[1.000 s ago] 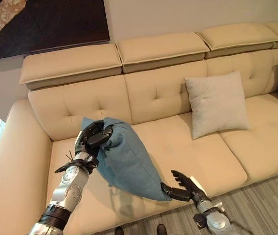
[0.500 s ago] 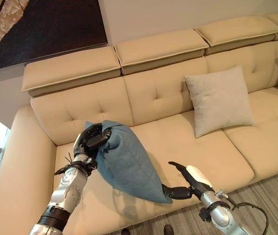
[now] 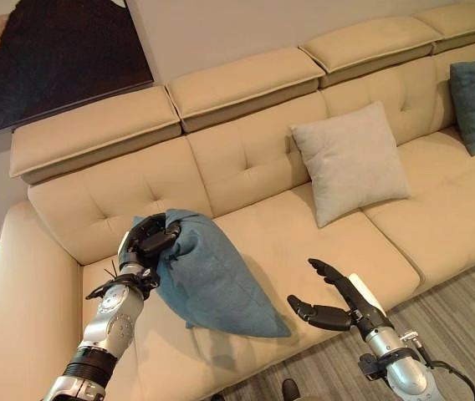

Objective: Pick up all the scattered cushions and arrange them neatly on the sofa.

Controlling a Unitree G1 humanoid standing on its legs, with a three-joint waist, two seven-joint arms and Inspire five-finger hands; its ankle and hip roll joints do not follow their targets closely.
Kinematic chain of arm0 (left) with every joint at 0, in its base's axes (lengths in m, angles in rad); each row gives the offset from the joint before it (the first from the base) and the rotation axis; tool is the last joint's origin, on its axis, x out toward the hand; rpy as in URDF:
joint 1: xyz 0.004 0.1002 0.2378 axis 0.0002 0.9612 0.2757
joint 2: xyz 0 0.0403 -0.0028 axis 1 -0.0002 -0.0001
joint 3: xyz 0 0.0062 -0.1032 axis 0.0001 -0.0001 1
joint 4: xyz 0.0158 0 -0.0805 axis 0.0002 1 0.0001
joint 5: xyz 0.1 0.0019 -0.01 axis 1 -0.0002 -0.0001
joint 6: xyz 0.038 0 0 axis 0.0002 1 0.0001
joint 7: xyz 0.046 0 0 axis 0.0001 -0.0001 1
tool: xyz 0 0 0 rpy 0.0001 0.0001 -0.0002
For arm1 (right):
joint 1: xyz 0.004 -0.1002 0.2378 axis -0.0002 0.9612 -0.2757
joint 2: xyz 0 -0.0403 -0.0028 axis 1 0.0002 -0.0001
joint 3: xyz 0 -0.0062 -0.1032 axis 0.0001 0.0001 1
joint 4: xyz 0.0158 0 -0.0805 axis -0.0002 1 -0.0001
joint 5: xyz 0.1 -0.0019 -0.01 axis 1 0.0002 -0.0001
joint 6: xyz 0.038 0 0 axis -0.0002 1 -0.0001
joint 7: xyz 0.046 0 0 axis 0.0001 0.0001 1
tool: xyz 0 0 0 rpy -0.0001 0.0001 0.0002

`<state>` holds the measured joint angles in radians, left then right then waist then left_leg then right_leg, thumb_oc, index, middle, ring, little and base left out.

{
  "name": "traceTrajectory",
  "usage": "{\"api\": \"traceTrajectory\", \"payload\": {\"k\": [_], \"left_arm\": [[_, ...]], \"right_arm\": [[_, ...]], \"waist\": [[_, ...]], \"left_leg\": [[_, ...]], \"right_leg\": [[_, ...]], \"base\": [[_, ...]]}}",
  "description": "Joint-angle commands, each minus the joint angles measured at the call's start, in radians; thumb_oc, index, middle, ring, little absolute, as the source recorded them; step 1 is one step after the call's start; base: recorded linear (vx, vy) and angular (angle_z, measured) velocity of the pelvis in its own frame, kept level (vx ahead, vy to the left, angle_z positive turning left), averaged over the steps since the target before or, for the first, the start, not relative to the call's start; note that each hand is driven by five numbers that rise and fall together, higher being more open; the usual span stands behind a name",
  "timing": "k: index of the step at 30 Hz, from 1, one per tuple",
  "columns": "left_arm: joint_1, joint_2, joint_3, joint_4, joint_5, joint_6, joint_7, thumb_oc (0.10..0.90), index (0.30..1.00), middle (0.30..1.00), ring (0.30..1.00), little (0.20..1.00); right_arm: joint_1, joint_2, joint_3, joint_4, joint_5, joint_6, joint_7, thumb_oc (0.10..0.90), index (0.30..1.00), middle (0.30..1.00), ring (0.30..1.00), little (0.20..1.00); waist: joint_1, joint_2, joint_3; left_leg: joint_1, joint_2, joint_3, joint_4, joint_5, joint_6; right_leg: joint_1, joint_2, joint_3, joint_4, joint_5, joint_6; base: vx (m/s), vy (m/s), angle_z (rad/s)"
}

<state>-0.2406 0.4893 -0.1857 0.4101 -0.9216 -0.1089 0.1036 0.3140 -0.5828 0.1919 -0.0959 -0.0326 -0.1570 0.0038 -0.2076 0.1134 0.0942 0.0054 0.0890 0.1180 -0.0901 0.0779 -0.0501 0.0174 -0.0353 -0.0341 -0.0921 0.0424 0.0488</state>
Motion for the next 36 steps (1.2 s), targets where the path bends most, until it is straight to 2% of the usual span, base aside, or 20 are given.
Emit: {"api": "traceTrajectory", "payload": {"k": [1, 5, 9, 12, 13, 16, 20, 27, 28, 29, 30, 36], "left_arm": [[-0.279, 0.066, 0.054, 0.078, 0.031, -0.177, -0.015, 0.400, 0.300, 0.300, 0.300, 0.300], [-0.320, 0.041, 0.008, 0.074, 0.027, -0.172, -0.027, 0.400, 0.300, 0.300, 0.300, 0.300], [-0.340, 0.023, -0.031, 0.077, 0.036, -0.168, -0.022, 0.400, 0.300, 0.300, 0.300, 0.300], [-0.345, 0.019, -0.033, 0.080, 0.038, -0.167, -0.019, 0.400, 0.300, 0.300, 0.300, 0.300], [-0.363, -0.007, -0.046, 0.090, 0.037, -0.164, -0.017, 0.400, 0.300, 0.300, 0.300, 0.300], [-0.362, -0.029, -0.067, 0.073, 0.045, -0.167, -0.011, 0.400, 0.300, 0.300, 0.300, 0.300], [-0.339, -0.041, -0.077, 0.054, 0.054, -0.168, -0.011, 0.400, 0.300, 0.300, 0.300, 0.300], [-0.329, -0.051, -0.077, 0.076, 0.048, -0.168, -0.006, 0.400, 0.300, 0.300, 0.300, 0.300], [-0.329, -0.053, -0.077, 0.077, 0.048, -0.167, -0.006, 0.400, 0.300, 0.300, 0.300, 0.300], [-0.328, -0.053, -0.078, 0.076, 0.048, -0.168, -0.006, 0.400, 0.300, 0.300, 0.300, 0.300], [-0.324, -0.054, -0.077, 0.075, 0.048, -0.169, -0.006, 0.400, 0.300, 0.300, 0.300, 0.300], [-0.275, -0.036, -0.054, 0.062, 0.063, -0.172, -0.003, 0.400, 0.300, 0.300, 0.300, 0.300]], "right_arm": [[-0.033, -0.067, 0.079, -0.109, -0.020, -0.085, 0.036, 0.800, 0.900, 0.900, 0.900, 0.900], [-0.112, -0.111, 0.183, 0.023, -0.144, -0.038, 0.032, 0.800, 0.900, 0.900, 0.900, 0.900], [-0.214, -0.077, 0.263, 0.146, -0.192, -0.007, 0.021, 0.800, 0.900, 0.900, 0.900, 0.900], [-0.233, -0.066, 0.273, 0.161, -0.218, 0.000, 0.011, 0.800, 0.900, 0.900, 0.900, 0.900], [-0.289, -0.038, 0.313, 0.230, -0.341, 0.018, -0.022, 0.800, 0.900, 0.900, 0.900, 0.900], [-0.343, 0.013, 0.353, 0.312, -0.393, 0.036, -0.058, 0.800, 0.900, 0.900, 0.900, 0.900], [-0.387, 0.069, 0.400, 0.355, -0.404, 0.031, -0.088, 0.800, 0.900, 0.900, 0.900, 0.900], [-0.436, 0.106, 0.455, 0.329, -0.407, 0.018, -0.107, 0.800, 0.900, 0.900, 0.900, 0.900], [-0.440, 0.109, 0.458, 0.326, -0.408, 0.018, -0.113, 0.673, 0.709, 0.709, 0.709, 0.709], [-0.443, 0.111, 0.459, 0.324, -0.407, 0.016, -0.120, 0.461, 0.392, 0.392, 0.392, 0.392], [-0.444, 0.113, 0.458, 0.322, -0.407, 0.014, -0.128, 0.400, 0.300, 0.300, 0.300, 0.300], [-0.413, 0.100, 0.386, 0.275, -0.384, 0.006, -0.185, 0.400, 0.300, 0.300, 0.300, 0.300]], "waist": [[0.022, -0.045, -0.101], [0.045, -0.058, -0.103], [0.067, -0.067, -0.106], [0.068, -0.070, -0.105], [0.081, -0.070, -0.109], [0.091, -0.070, -0.106], [0.102, -0.067, -0.106], [0.116, -0.058, -0.108], [0.117, -0.057, -0.108], [0.118, -0.056, -0.107], [0.119, -0.055, -0.107], [0.120, -0.053, -0.106]], "left_leg": [[-0.045, 0.016, 0.014, 0.003, -0.037, -0.015], [-0.047, 0.016, 0.006, 0.003, -0.039, -0.016], [-0.047, 0.015, -0.005, 0.003, -0.039, -0.016], [-0.048, 0.014, -0.009, 0.003, -0.039, -0.015], [-0.050, 0.011, -0.015, 0.003, -0.041, -0.014], [-0.054, 0.008, -0.026, 0.003, -0.039, -0.012], [-0.051, 0.004, -0.034, 0.003, -0.041, -0.011], [-0.045, -0.003, -0.041, 0.003, -0.045, -0.010], [-0.044, -0.004, -0.041, 0.003, -0.045, -0.010], [-0.044, -0.005, -0.043, 0.003, -0.046, -0.009], [-0.043, -0.006, -0.044, 0.003, -0.047, -0.009], [-0.041, -0.014, -0.045, 0.003, -0.053, -0.004]], "right_leg": [[-0.005, -0.084, -0.028, 0.049, -0.060, 0.106], [0.007, -0.084, -0.048, 0.043, -0.062, 0.105], [0.020, -0.083, -0.064, 0.034, -0.063, 0.104], [0.025, -0.083, -0.067, 0.032, -0.065, 0.103], [0.031, -0.082, -0.074, 0.031, -0.070, 0.099], [0.036, -0.081, -0.083, 0.034, -0.075, 0.095], [0.044, -0.082, -0.090, 0.032, -0.079, 0.093], [0.053, -0.087, -0.098, 0.033, -0.080, 0.092], [0.054, -0.088, -0.099, 0.033, -0.080, 0.092], [0.055, -0.089, -0.100, 0.034, -0.081, 0.092], [0.056, -0.090, -0.101, 0.034, -0.082, 0.093], [0.055, -0.096, -0.104, 0.040, -0.084, 0.096]], "base": [[0.00, 0.000, 0.00], [0.00, 0.000, 0.00], [0.00, -0.011, 0.03], [0.01, -0.011, 0.11], [0.00, 0.000, 0.00], [0.00, -0.014, 0.14], [0.02, -0.004, 0.13], [0.02, 0.008, 0.09], [0.00, 0.000, 0.00], [0.00, 0.000, 0.00], [0.00, 0.000, 0.00], [0.01, 0.011, 0.00]]}}
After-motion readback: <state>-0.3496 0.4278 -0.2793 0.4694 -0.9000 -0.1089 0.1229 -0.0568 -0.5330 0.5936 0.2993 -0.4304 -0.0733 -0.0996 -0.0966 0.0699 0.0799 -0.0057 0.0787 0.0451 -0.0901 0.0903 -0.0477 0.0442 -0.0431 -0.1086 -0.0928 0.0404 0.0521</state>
